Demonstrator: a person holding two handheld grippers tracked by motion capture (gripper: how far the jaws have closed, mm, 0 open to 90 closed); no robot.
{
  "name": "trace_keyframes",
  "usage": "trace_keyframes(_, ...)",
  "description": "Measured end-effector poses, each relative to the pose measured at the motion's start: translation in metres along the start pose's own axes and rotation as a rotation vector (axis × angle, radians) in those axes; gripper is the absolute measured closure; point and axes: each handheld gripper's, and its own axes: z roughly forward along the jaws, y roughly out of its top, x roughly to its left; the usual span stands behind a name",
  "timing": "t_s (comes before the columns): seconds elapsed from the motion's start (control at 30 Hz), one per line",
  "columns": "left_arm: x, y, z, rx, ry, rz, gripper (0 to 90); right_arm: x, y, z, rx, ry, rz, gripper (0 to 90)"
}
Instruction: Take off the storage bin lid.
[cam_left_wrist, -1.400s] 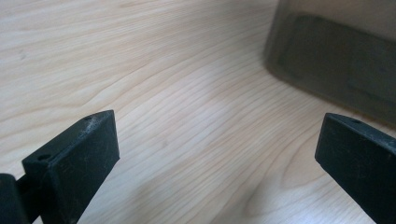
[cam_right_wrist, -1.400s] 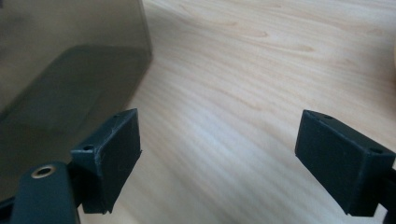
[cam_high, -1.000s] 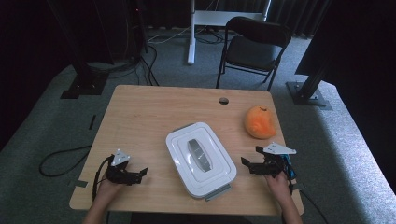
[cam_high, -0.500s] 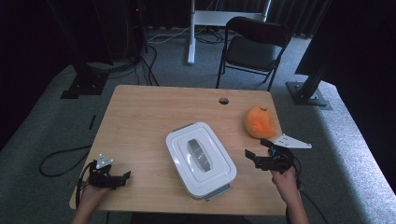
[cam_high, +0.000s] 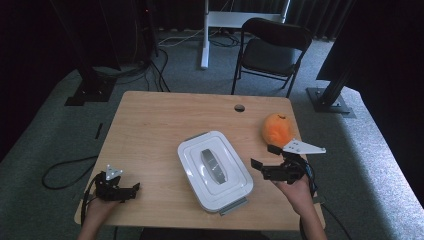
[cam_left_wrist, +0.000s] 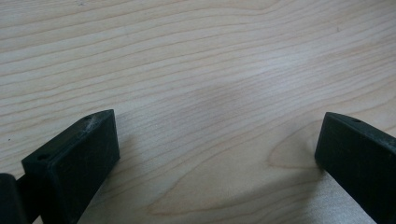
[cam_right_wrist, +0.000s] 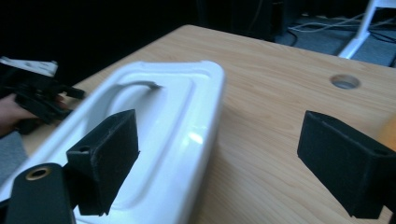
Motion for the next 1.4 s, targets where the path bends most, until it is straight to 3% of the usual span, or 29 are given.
trace_keyframes(0.17, 0.000, 0.000, 0.001, -0.001, 0.006, -0.008, 0.2, 0.017, 0.008, 0.011, 0.022, 0.048, -0.032, 12.0)
trace_keyframes(0.53, -0.001, 0.002, 0.001, -0.002, 0.013, -0.012, 0.2, 0.051, 0.026, 0.036, 0.056, 0.085, -0.053, 12.1)
trace_keyframes(0.7, 0.000, 0.001, 0.001, -0.001, 0.008, -0.008, 0.2, 0.060, 0.025, 0.054, 0.105, 0.101, -0.061, 12.1)
trace_keyframes(1.03, 0.000, 0.001, 0.001, -0.001, 0.003, -0.003, 0.2, 0.077, 0.017, 0.080, 0.183, 0.093, -0.112, 12.1)
trace_keyframes(1.2, 0.000, 0.001, 0.001, -0.001, 0.003, -0.004, 0.2, 0.085, 0.010, 0.091, 0.233, 0.043, -0.153, 21.7)
trace_keyframes(1.23, 0.000, 0.001, 0.001, -0.001, 0.003, -0.004, 0.2, 0.087, 0.010, 0.090, 0.217, 0.014, -0.164, 24.6)
trace_keyframes(1.4, 0.000, 0.001, 0.001, -0.001, 0.003, -0.004, 0.2, 0.090, 0.008, 0.091, 0.243, 0.000, -0.190, 36.4)
